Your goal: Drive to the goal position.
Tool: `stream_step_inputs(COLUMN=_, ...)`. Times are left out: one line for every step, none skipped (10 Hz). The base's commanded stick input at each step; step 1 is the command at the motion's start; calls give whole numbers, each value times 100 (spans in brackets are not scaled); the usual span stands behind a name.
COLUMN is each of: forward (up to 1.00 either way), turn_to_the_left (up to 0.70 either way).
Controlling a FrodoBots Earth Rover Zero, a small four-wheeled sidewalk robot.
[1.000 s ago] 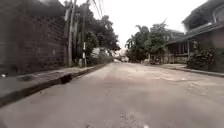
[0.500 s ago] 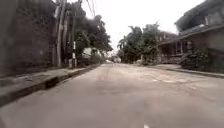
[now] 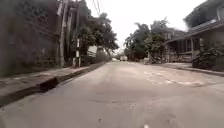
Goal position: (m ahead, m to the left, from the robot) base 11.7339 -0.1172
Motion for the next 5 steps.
stream_step_inputs(forward=85, turn_to_the_left=-24)
stream_step_inputs(forward=85, turn_to_the_left=2)
stream_step_inputs(forward=85, turn_to_the_left=4)
stream_step_inputs(forward=85, turn_to_the_left=3)
stream_step_inputs(forward=85, turn_to_the_left=8)
